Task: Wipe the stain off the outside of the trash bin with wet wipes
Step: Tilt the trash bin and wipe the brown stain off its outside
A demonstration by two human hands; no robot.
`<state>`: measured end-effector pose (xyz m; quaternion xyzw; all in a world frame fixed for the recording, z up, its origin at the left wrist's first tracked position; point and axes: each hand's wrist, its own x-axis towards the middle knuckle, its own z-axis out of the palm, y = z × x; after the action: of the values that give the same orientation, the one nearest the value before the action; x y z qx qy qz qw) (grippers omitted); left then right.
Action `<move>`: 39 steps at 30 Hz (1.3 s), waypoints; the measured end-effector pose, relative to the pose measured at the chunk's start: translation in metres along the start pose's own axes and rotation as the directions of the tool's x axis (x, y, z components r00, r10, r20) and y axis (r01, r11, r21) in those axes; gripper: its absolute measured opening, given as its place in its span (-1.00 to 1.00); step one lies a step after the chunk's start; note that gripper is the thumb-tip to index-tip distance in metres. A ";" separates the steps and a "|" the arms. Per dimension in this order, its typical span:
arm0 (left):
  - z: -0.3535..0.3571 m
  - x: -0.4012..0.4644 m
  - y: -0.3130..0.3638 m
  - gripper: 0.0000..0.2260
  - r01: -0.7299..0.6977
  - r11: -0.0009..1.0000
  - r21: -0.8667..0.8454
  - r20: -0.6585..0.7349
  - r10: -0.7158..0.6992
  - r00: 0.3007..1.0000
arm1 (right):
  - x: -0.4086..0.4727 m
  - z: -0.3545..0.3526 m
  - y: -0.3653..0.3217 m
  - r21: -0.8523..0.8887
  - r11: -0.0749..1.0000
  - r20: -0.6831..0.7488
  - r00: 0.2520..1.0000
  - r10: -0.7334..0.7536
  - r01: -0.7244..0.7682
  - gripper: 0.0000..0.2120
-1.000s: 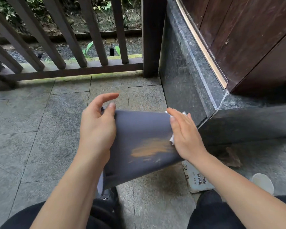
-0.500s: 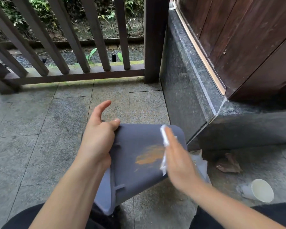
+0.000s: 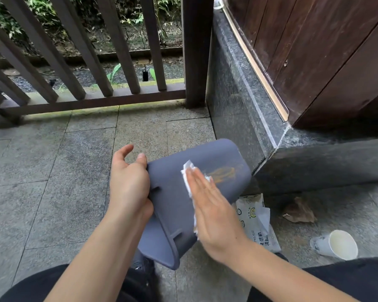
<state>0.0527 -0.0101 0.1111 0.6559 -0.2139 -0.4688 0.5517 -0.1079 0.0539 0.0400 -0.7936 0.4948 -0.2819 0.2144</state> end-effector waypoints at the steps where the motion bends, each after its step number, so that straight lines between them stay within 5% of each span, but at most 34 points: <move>1: 0.001 0.001 0.001 -0.72 -0.005 1.000 0.002 -0.001 0.005 1.000 | 0.002 -0.002 0.008 -0.013 0.999 -0.006 0.999 0.047 -0.047 -0.38; 5: -0.001 0.005 0.005 -0.74 -0.015 1.000 0.003 -0.008 0.015 1.000 | 0.012 -0.011 0.050 -0.010 0.953 -0.049 0.952 0.301 -0.302 -0.35; 10: -0.005 0.005 0.006 -0.75 -0.011 1.000 -0.016 -0.039 0.010 0.999 | 0.018 -0.016 0.077 0.134 0.752 -0.026 0.756 0.654 -0.645 -0.42; 13: -0.004 0.004 0.003 -0.72 -0.010 0.999 -0.031 -0.041 0.008 0.999 | 0.019 -0.003 0.046 0.166 0.837 -0.018 0.847 0.531 -0.521 -0.47; 16: -0.002 0.003 -0.001 -0.71 0.012 0.999 -0.043 -0.039 -0.014 0.999 | 0.008 0.010 -0.008 0.205 0.966 0.031 0.988 0.152 -0.155 -0.49; 21: -0.005 0.003 -0.002 -0.69 0.010 0.999 -0.035 -0.047 -0.012 0.999 | -0.008 0.011 -0.024 0.284 0.950 0.130 0.977 -0.169 0.127 -0.45; 23: -0.005 0.002 -0.001 -0.68 0.014 0.999 -0.045 -0.049 -0.016 0.999 | -0.005 0.010 -0.009 0.200 0.973 0.123 0.982 -0.144 0.118 -0.43; 27: -0.001 -0.004 0.002 -0.66 0.012 0.994 -0.104 -0.052 -0.017 0.998 | 0.008 0.014 0.034 0.140 0.977 0.020 0.987 0.162 -0.163 -0.44; 33: -0.003 -0.007 0.012 -0.65 -0.010 0.991 -0.131 -0.048 0.004 0.999 | 0.024 0.008 0.079 0.330 0.753 0.043 0.806 0.590 -0.569 -0.46; 36: -0.006 -0.006 0.016 -0.66 0.013 0.990 -0.140 -0.047 -0.019 0.999 | 0.024 0.009 0.068 0.435 0.695 0.041 0.784 0.620 -0.572 -0.46; 39: -0.007 -0.004 0.014 -0.66 0.035 0.989 -0.146 -0.062 -0.044 0.997 | 0.028 0.006 0.042 0.444 0.764 0.013 0.856 0.516 -0.467 -0.49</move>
<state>0.0599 -0.0073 0.1252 0.6329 -0.1482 -0.4723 0.5953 -0.1224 0.0114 0.0163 -0.5513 0.6214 -0.3613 0.4235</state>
